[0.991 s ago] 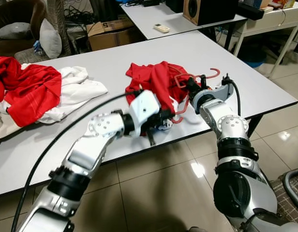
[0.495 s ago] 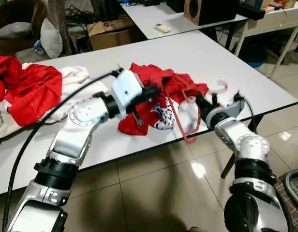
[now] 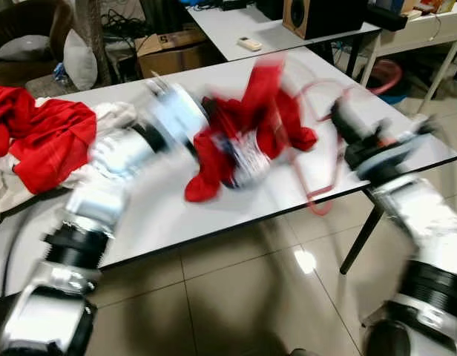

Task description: Hang hanger

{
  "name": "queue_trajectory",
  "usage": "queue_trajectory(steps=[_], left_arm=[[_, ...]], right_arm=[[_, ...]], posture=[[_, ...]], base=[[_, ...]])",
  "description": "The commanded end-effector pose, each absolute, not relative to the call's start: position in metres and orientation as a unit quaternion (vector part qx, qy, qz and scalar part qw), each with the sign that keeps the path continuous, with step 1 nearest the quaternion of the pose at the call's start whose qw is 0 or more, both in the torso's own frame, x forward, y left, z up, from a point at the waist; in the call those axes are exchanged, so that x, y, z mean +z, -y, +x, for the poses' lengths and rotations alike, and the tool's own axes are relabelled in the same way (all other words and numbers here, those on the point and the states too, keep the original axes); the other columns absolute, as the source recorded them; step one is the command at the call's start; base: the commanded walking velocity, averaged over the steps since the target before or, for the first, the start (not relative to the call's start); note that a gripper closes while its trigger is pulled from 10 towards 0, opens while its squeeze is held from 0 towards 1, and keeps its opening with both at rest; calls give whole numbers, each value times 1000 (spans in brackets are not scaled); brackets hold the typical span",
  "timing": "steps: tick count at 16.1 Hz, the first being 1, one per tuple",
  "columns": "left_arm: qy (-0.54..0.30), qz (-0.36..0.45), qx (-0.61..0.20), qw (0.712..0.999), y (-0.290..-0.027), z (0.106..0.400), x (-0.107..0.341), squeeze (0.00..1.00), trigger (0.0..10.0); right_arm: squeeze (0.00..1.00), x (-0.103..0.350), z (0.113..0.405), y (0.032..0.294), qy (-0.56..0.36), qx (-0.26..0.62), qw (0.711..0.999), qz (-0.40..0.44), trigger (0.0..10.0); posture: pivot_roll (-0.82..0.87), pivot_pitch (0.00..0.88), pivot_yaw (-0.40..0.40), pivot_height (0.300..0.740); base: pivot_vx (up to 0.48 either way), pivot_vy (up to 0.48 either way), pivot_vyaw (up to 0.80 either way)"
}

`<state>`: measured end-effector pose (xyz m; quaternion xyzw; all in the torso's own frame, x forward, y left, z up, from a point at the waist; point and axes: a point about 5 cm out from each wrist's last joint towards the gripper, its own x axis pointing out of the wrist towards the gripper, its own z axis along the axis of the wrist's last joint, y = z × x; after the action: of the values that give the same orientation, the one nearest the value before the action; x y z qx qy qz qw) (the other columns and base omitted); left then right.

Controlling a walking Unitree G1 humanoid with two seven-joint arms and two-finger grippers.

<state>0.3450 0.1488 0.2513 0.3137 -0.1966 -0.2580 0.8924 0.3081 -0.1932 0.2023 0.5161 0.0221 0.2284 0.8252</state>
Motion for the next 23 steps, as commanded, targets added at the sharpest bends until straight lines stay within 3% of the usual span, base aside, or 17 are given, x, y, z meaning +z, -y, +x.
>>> queue_trajectory(steps=[1,4,9,13,15,17,20,22,23], left_arm=[[199,315,-227,900,-159,347,254,0,0],[187,299,-211,912,-166,348,244,0,0],[210,199,-305,907,-138,337,244,0,0],[251,109,-387,880,-124,321,261,0,0],[265,87,-404,871,-122,318,268,0,0],[260,57,-437,859,-118,312,270,0,0],[208,68,-500,838,-113,303,257,0,0],[63,155,-526,834,-121,303,216,0,0],[46,175,-525,832,-123,304,210,0,0]], right_arm=[[0,174,302,181,-102,215,846,478,10000],[0,142,288,181,-162,150,855,469,10000],[0,136,276,163,-172,198,830,491,10000],[0,137,279,160,-153,199,790,559,10000],[0,130,274,157,-171,205,788,554,10000],[0,122,272,156,-183,200,769,579,10000],[0,114,277,166,-173,159,754,613,10000],[0,129,291,194,-92,109,729,670,10000],[0,129,293,198,-83,95,728,673,10000]], posture=[[-186,0,110,740],[-186,0,114,740],[-180,0,112,740],[-178,0,111,740],[-174,0,106,740],[-174,0,105,740],[-174,0,105,740],[-176,0,104,740],[-176,0,104,740]], base=[[0,0,0],[0,0,0],[0,0,0],[0,0,0],[0,0,0],[0,0,0],[0,0,0],[0,0,0],[0,0,0]])
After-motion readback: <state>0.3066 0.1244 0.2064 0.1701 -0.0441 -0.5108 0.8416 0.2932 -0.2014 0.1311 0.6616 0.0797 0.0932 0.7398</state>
